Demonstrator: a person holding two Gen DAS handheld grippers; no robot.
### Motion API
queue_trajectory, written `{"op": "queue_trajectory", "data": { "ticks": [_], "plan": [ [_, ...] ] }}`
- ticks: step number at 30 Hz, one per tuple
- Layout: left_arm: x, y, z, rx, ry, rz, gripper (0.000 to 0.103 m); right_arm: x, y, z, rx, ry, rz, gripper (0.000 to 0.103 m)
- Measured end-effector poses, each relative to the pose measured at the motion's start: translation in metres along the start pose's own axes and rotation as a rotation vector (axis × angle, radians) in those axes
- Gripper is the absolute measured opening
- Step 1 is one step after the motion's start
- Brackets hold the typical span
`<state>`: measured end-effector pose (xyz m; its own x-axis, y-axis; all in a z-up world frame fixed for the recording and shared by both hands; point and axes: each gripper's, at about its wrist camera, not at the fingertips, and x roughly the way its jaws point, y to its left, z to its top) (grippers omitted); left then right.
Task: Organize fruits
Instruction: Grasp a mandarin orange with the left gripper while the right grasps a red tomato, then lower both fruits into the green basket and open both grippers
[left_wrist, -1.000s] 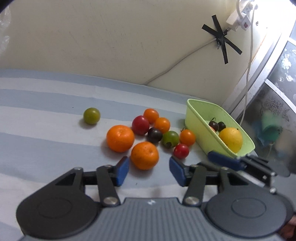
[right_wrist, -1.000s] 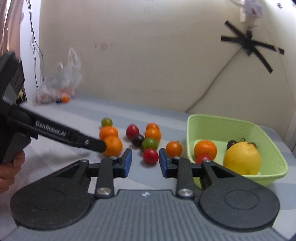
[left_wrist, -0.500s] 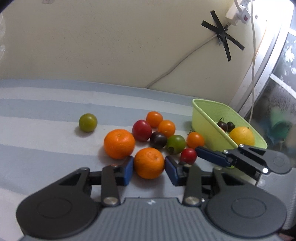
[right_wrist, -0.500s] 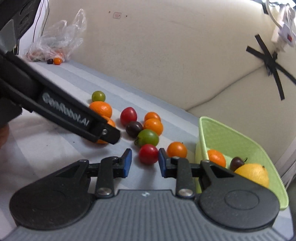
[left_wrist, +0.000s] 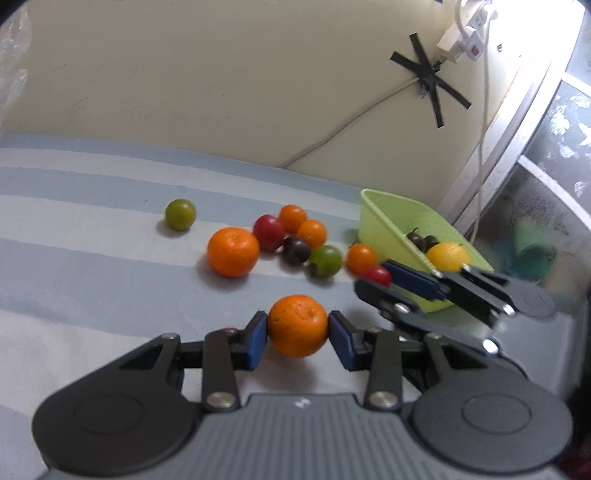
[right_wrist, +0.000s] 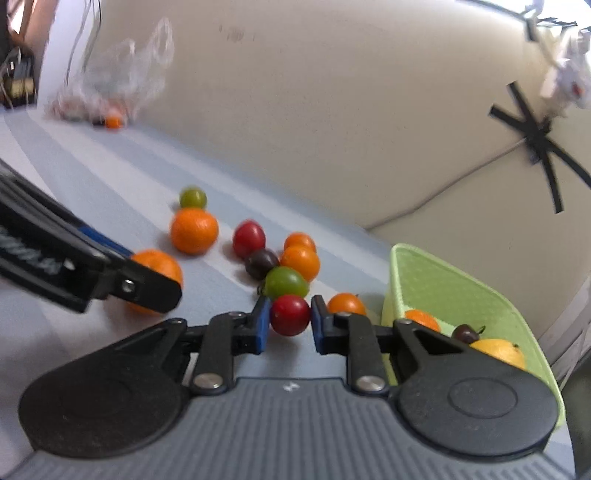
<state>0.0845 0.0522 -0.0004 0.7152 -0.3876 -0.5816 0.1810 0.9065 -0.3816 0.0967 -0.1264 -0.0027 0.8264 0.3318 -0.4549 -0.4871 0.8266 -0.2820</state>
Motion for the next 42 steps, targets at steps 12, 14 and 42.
{"op": "queue_trajectory", "data": {
  "ticks": [12,14,42],
  "plan": [
    [0.072,-0.081,0.077,0.139,0.02,-0.16,0.036,-0.06,-0.085,-0.033,0.324,-0.1,-0.145,0.026],
    [0.097,-0.087,0.087,0.135,0.047,-0.14,0.036,-0.052,-0.091,-0.035,0.34,-0.09,-0.135,0.026],
    [-0.043,-0.008,0.068,0.056,-0.188,0.012,0.043,-0.083,-0.096,-0.04,0.456,-0.283,-0.167,0.04]
  ]
}}
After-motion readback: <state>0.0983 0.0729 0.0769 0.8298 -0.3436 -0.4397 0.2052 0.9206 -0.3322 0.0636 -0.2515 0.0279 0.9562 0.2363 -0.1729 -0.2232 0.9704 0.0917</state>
